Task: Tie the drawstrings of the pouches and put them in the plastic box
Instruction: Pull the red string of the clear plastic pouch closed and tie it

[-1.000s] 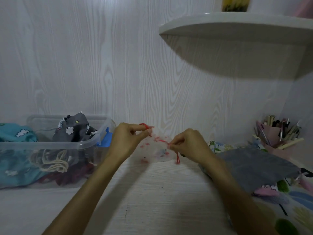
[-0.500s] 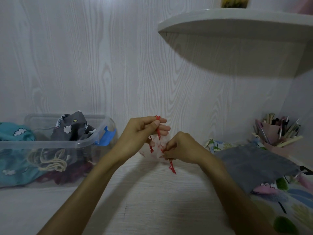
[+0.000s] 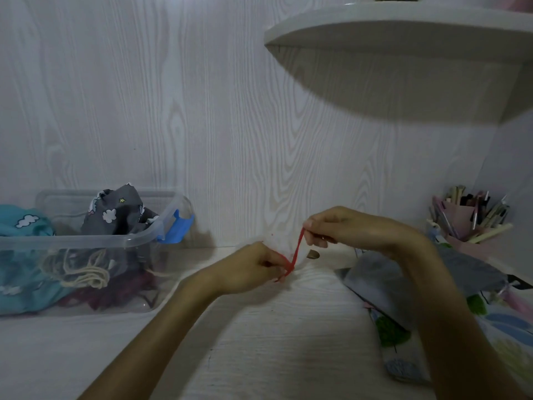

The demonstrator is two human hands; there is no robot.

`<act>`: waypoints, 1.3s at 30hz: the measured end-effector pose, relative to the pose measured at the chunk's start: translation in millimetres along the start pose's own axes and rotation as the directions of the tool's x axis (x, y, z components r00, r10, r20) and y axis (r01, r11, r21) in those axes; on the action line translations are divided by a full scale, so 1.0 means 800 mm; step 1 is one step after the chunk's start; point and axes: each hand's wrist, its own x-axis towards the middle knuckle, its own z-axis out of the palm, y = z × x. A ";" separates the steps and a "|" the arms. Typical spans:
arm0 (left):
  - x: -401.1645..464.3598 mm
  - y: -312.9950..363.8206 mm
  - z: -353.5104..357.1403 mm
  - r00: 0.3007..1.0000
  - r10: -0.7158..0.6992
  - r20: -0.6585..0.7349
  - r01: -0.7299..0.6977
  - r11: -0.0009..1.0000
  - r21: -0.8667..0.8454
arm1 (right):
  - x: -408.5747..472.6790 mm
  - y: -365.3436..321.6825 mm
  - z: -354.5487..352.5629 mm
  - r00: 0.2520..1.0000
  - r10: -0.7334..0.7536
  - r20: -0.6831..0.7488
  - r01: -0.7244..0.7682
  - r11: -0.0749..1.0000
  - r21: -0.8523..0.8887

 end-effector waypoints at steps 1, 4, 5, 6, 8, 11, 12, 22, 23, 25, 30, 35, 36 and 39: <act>0.002 0.000 0.004 1.000 0.001 -0.016 0.000 1.000 0.029 | 0.002 -0.005 0.003 1.000 -0.021 -0.004 0.020 0.999 -0.043; 0.004 0.004 0.013 0.997 -0.007 -0.076 0.010 0.999 0.037 | 0.002 -0.020 0.010 0.994 -0.098 -0.046 0.094 0.992 -0.087; 0.003 0.008 0.016 0.996 0.005 -0.092 -0.003 1.000 0.019 | 0.002 -0.025 0.014 0.990 -0.124 -0.073 0.119 0.990 -0.081; 0.003 0.013 0.018 0.993 0.027 -0.111 -0.026 1.000 0.011 | 0.003 -0.030 0.020 0.981 -0.160 -0.107 0.152 0.985 -0.085; 0.003 0.019 0.024 0.979 0.084 -0.184 -0.085 0.996 0.003 | 0.005 -0.044 0.035 0.952 -0.254 -0.173 0.238 0.965 -0.109; 0.004 0.019 0.022 0.977 0.037 -0.210 -0.065 0.990 -0.126 | 0.011 -0.057 0.047 0.952 -0.206 -0.226 0.205 0.978 -0.026; 0.003 0.019 0.018 0.980 0.002 -0.200 -0.044 0.978 -0.203 | 0.014 -0.056 0.044 0.950 -0.144 -0.278 0.152 0.988 0.010; 0.003 0.013 0.001 0.997 0.024 -0.076 -0.045 0.957 -0.287 | 0.027 -0.018 0.038 0.944 0.215 -0.251 -0.213 0.976 0.035; 0.003 0.012 0.002 0.997 0.027 -0.066 -0.043 0.965 -0.260 | 0.029 -0.017 0.038 0.944 0.236 -0.231 -0.236 0.971 0.029; 0.004 0.010 0.005 0.998 0.037 -0.042 -0.046 0.974 -0.220 | 0.031 -0.015 0.040 0.937 0.279 -0.211 -0.280 0.960 0.025; 0.002 0.012 0.000 0.987 0.029 -0.157 -0.077 0.948 -0.310 | 0.033 -0.010 0.039 0.932 0.287 -0.223 -0.192 0.910 0.368; -0.006 0.010 -0.022 0.945 -0.181 -0.274 -0.053 0.738 -0.672 | 0.036 -0.003 0.032 0.982 0.177 -0.071 0.019 0.280 0.960; -0.008 0.007 -0.026 0.947 -0.203 -0.249 -0.028 0.720 -0.694 | 0.036 0.001 0.028 0.975 0.197 -0.098 0.058 0.201 0.978; -0.014 -0.004 -0.038 0.957 -0.227 -0.179 0.023 0.677 -0.735 | 0.027 0.012 0.014 0.939 0.294 -0.179 0.050 0.400 0.915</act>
